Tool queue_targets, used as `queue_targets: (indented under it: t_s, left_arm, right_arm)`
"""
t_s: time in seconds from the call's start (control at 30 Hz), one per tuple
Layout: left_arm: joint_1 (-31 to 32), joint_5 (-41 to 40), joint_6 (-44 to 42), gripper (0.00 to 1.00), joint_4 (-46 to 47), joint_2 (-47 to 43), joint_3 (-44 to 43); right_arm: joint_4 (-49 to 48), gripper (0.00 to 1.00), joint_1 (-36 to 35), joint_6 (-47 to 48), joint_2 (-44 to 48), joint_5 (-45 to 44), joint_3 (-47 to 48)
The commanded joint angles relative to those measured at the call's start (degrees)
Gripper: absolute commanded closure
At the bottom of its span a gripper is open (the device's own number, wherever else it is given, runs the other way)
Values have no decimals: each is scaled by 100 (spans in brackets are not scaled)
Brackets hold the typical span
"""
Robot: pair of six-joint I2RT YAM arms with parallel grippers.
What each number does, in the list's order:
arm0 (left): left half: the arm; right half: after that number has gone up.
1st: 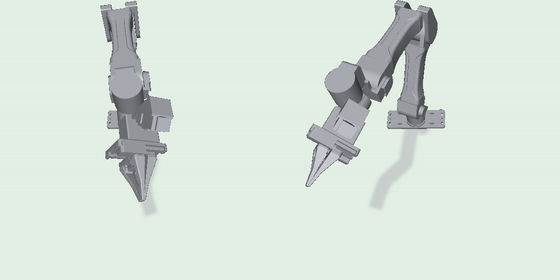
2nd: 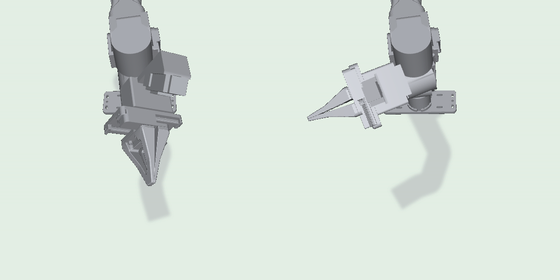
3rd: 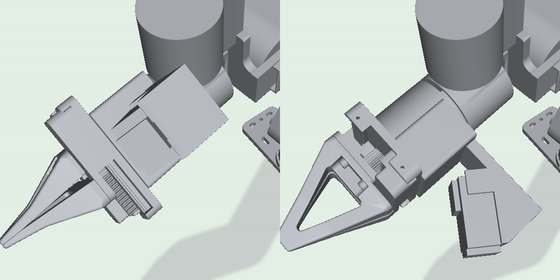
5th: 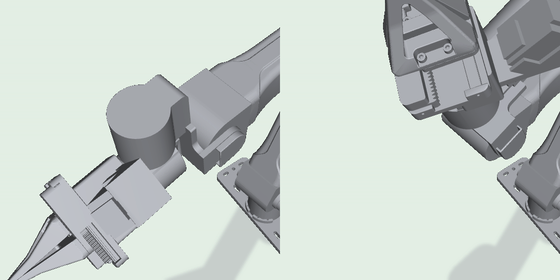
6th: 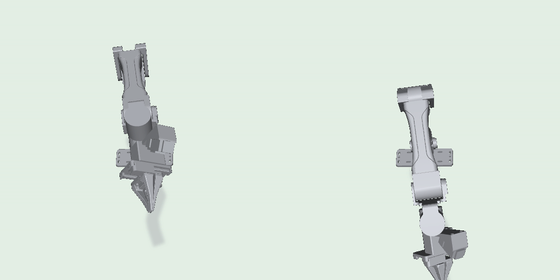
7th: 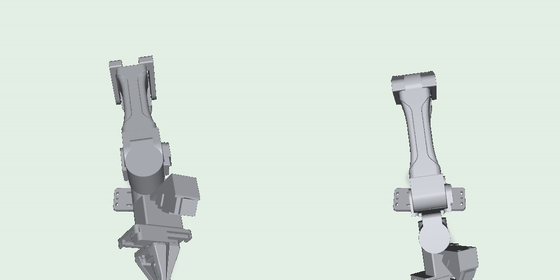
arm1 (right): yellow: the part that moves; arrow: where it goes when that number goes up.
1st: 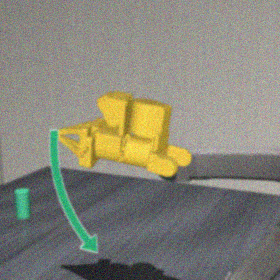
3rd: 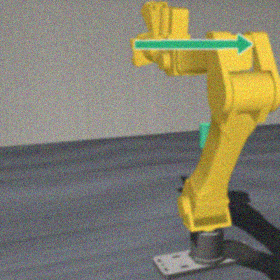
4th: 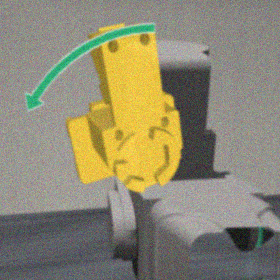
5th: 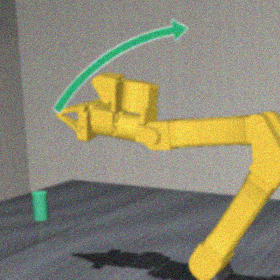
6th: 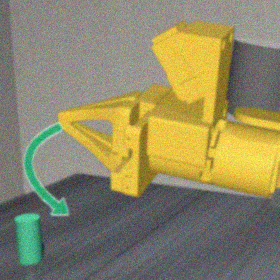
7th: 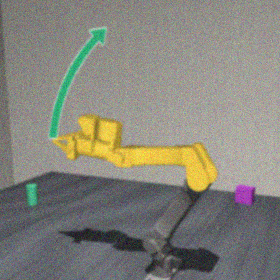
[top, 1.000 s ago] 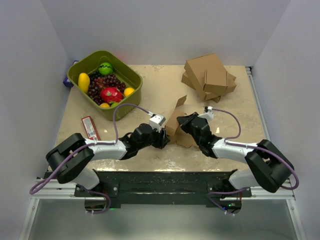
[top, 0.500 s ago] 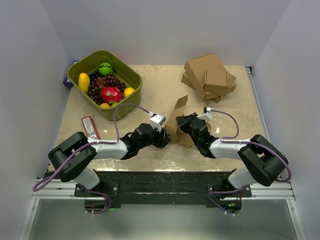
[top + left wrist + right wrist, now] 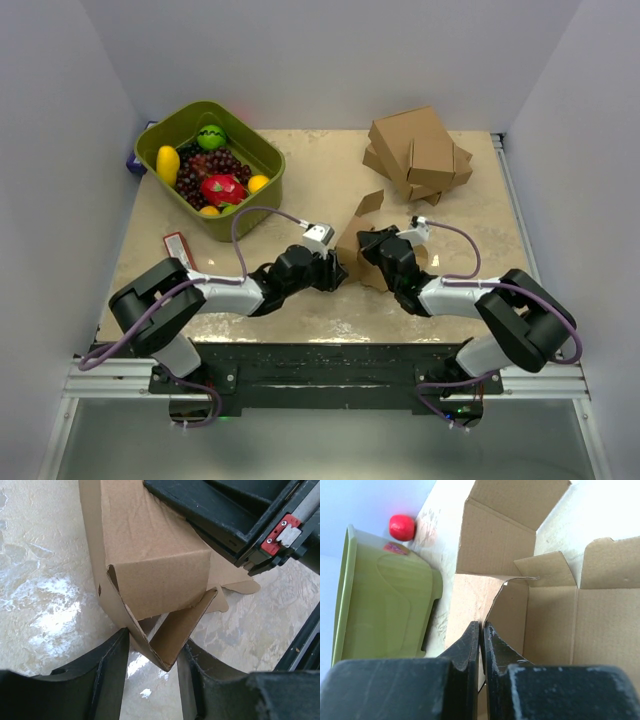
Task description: Fold the paper box
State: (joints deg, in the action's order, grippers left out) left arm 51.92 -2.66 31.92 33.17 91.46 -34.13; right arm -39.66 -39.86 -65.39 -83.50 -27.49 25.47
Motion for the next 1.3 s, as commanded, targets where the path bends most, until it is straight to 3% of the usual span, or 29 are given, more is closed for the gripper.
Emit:
queue_targets:
  t_s: [0.0, 0.47, 0.93, 1.27]
  left_arm:
    - [134, -341, 376, 55, 594, 187, -498]
    - [231, -1183, 429, 55, -20, 346, -859]
    - [600, -2335, -327, 50, -1093, 838, -1359]
    - [609, -2450, -230, 50, -838, 917, -1158]
  right_arm:
    - [1154, 100, -242, 70, -245, 217, -280]
    - [1311, 100, -339, -97, -166, 156, -271]
    - [2155, 100, -383, -546, 378, 68, 98]
    - [2392, 100, -418, -756, 625, 77, 98]
